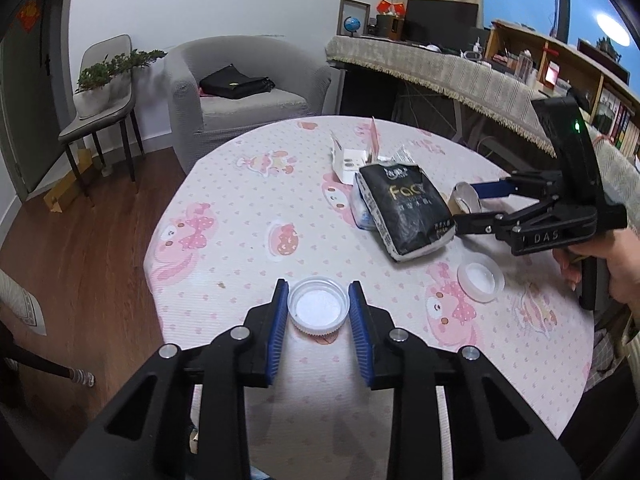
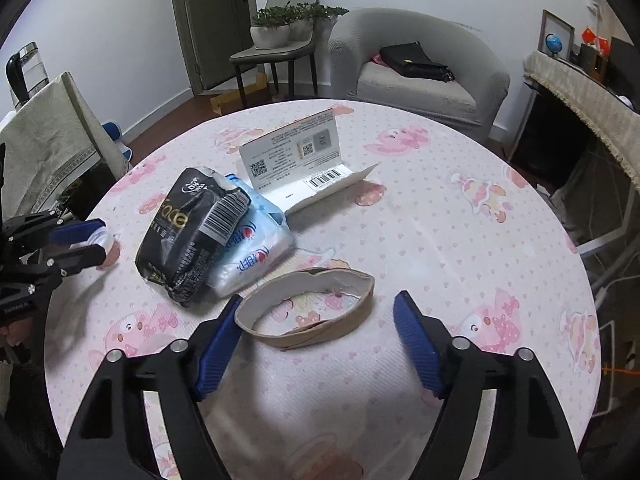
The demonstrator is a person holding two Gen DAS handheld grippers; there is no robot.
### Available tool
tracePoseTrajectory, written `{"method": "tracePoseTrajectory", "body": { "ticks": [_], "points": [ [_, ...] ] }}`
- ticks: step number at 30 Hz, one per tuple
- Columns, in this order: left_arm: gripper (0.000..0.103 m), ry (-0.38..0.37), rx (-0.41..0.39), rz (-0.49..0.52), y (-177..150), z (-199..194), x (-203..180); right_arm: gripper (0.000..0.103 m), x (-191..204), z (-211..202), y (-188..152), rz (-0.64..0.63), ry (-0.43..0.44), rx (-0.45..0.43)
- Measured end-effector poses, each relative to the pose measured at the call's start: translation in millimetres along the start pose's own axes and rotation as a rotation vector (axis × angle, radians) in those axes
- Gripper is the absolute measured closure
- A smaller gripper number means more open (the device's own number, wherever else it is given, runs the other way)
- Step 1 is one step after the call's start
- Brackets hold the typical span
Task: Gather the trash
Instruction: 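Grasp a white plastic lid with the left tool while the right tool grasps the beige tape roll, then carry the white lid and the tape roll over the teal bin with both tools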
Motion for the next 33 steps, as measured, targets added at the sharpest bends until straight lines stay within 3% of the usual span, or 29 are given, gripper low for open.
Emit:
{"method": "tracePoseTrajectory", "body": {
  "ticks": [2,8,13,22,33],
  "points": [
    [0.07,0.011,-0.01,-0.008,-0.1,-3.1,2.2,0.038,2.8,0.3,0.8,-0.008,-0.009,-0.004],
    [0.07,0.044,-0.038,-0.037,-0.4,-15.3,11.1,0.039,5.3,-2.3,6.4,0.015,-0.045,-0.02],
    [0.07,0.075,-0.054,-0.043,-0.4,-24.0,16.1,0.039,12.4,-18.1,17.2,0.049,-0.085,-0.086],
    [0.07,0.122,-0.095,-0.114,-3.9,-45.4,42.2,0.038,49.4,-43.6,39.8,0.065,0.023,-0.245],
    [0.07,0.222,-0.084,-0.196,-24.0,-59.4,87.8,0.038,120.4,-30.2,56.4,-0.036,0.136,-0.231]
  ]
}}
Point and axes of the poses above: each gripper's, at about its wrist camera, not at the fingertips, and z roughly the way its jaws point, x to its left, y to its top, the point moved 1 cm from there along z, roughly the way its jaws point, and after that the axes turned 6 degrees about x, right-handed, at the moved point
